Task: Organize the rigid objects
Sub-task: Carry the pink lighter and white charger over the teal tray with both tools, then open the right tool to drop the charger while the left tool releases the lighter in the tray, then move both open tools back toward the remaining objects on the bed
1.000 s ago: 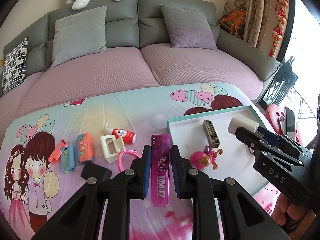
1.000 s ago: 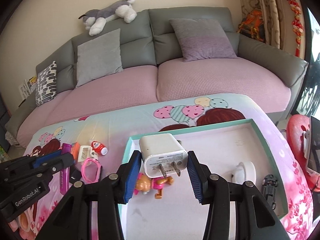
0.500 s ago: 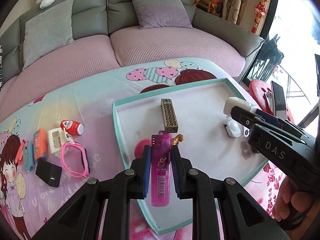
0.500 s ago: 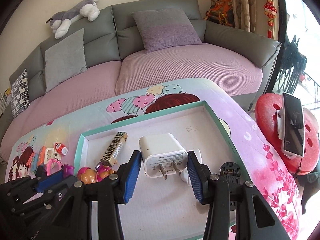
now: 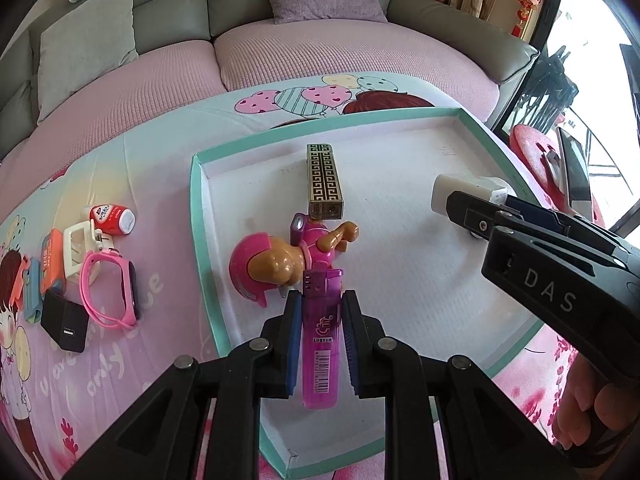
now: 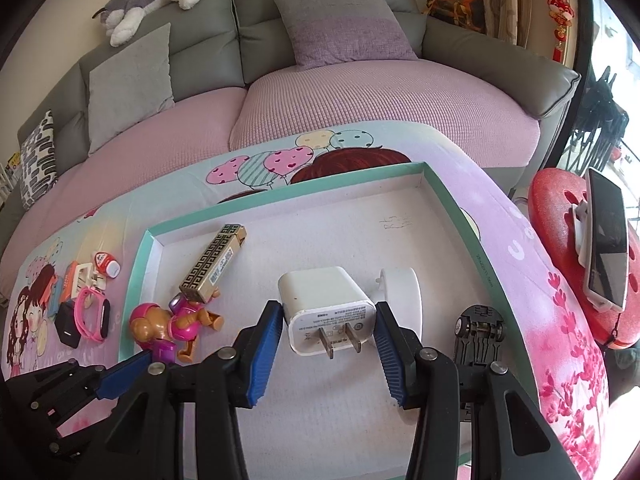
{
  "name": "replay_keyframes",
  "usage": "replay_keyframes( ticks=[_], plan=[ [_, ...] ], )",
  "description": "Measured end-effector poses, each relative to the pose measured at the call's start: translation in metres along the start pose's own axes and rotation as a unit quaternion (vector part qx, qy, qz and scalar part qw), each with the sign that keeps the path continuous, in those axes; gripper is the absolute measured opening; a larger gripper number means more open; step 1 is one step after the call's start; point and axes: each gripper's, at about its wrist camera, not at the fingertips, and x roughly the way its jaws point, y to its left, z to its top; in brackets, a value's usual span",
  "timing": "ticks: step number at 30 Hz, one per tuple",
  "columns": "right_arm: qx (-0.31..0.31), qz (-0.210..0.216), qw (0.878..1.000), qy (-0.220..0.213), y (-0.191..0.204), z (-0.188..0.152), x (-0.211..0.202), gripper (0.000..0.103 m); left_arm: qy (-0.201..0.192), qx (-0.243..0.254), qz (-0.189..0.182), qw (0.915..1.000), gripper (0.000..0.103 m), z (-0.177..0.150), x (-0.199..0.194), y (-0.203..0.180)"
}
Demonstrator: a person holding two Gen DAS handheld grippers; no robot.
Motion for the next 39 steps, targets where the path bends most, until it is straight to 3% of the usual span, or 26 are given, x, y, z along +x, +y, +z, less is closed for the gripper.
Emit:
replay_keyframes(
  ticks=[23, 25, 29, 37, 39],
  plan=[
    [-0.017, -0.005, 1.0, 0.015, 0.006, -0.002, 0.005, 0.05, 0.014, -0.007, 0.012, 0.9998, 0.022, -0.004, 0.01, 0.002],
    [-0.01, 0.001, 1.0, 0.008, 0.004, -0.001, 0.001, 0.05, 0.012, -0.007, 0.012, 0.9998, 0.023, -0.005, 0.007, 0.002],
    [-0.005, 0.013, 1.0, -0.005, 0.005, 0.001, -0.005, 0.05, 0.002, -0.01, 0.011, 0.9999, 0.038, -0.004, -0.001, 0.005],
    [0.0, 0.019, 1.0, -0.019, 0.007, 0.003, -0.011, 0.05, -0.02, -0.025, 0.021, 0.9992, 0.04, -0.003, -0.02, 0.02],
    [0.001, 0.02, 1.0, -0.018, 0.007, 0.004, -0.011, 0.05, -0.025, -0.034, 0.029, 0.9987, 0.046, -0.005, -0.024, 0.027]
  ],
)
